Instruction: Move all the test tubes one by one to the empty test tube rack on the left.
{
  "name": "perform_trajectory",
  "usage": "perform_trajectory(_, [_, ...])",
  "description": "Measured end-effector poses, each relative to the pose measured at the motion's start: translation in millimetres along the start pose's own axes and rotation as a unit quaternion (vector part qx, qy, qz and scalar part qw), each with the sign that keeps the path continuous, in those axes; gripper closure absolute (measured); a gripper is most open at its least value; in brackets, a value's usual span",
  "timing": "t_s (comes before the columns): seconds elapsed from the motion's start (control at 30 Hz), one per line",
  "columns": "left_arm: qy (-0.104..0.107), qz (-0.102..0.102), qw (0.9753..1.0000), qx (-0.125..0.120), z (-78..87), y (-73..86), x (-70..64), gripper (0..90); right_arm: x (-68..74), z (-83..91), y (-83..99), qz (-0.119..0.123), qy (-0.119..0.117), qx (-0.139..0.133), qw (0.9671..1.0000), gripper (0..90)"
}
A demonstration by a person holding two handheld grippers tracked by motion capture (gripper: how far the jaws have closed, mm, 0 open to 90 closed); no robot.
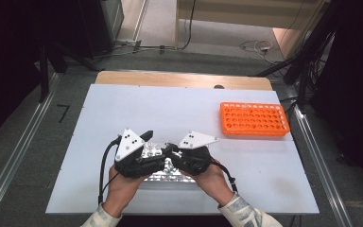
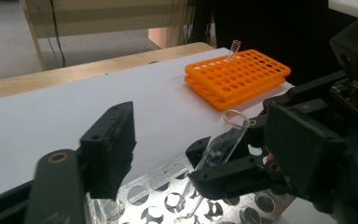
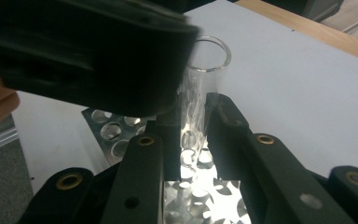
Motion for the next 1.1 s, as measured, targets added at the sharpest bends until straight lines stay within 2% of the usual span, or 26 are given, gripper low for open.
perform_trajectory(0.17, [0.003, -0.018, 0.9998, 0.000, 0.6, 1.4, -1.4, 48.9, 5.7, -4.4, -3.6, 0.001, -0.008, 0.000, 1.0000, 72.9])
perform_trajectory(0.47, [0.000, -0.033, 0.9994, -0.008, 1.7, 1.8, -3.6, 73.7, 5.2, -7.4, -3.9, -0.002, -0.007, 0.003, 1.0000, 72.9])
perform_trajectory(0.83, [-0.004, -0.035, 0.9993, -0.013, 1.5, -0.6, -4.4, 75.7, 4.0, -5.7, -4.4, -0.004, -0.006, -0.002, 1.0000, 72.1])
perform_trajectory(1.03, [-0.014, -0.033, 0.9991, -0.021, 2.2, -3.9, -0.1, 75.7, 1.2, -4.9, -4.0, -0.005, -0.012, -0.001, 0.9999, 46.1])
perform_trajectory(1.1, [-0.019, -0.030, 0.9991, -0.024, 2.0, -4.8, 2.7, 75.7, 0.1, -3.2, -4.0, -0.010, -0.014, -0.003, 0.9999, 42.6])
Point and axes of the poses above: each handheld gripper's, and its own axes: z roughly backward along the jaws, y roughly out of its underside, x roughly to its left, the point moved 1 cm from there along -z, roughly forward along the jaws, and after that the axes turned 2 degrees about -x, right-handed, at the moved point
